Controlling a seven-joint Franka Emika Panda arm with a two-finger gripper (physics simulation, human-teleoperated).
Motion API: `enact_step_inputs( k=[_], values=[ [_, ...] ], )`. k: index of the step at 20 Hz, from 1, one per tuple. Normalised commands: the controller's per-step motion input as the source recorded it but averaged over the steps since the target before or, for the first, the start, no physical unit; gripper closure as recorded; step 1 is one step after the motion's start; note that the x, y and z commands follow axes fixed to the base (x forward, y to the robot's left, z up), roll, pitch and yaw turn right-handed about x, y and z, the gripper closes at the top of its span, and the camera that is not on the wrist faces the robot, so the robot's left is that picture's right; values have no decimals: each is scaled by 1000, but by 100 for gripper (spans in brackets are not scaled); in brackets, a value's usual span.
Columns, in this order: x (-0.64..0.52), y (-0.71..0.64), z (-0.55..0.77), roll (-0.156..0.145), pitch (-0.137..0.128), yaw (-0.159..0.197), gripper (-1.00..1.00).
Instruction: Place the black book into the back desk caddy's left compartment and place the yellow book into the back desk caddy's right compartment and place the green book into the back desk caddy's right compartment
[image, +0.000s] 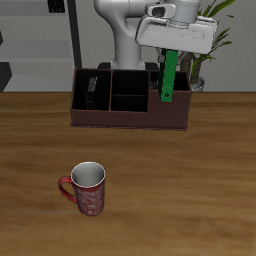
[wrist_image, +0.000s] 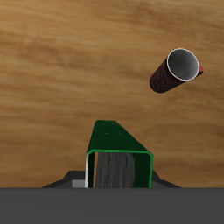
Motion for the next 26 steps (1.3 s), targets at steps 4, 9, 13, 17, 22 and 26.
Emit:
enact_step_inputs(
  k=[4,9,13,17,22,26],
  values=[
    [-504,67,256,32,0,-15,100],
    [-396,-48,172,-20,-27,-36,100],
    [-387,96,97,16,0,-56,100],
    [-373,237,-138,40,14,70,100],
    [-391,45,44,-4,-9,-1,100],
    [-304,55,113,7,-2,-2,100]
  ],
)
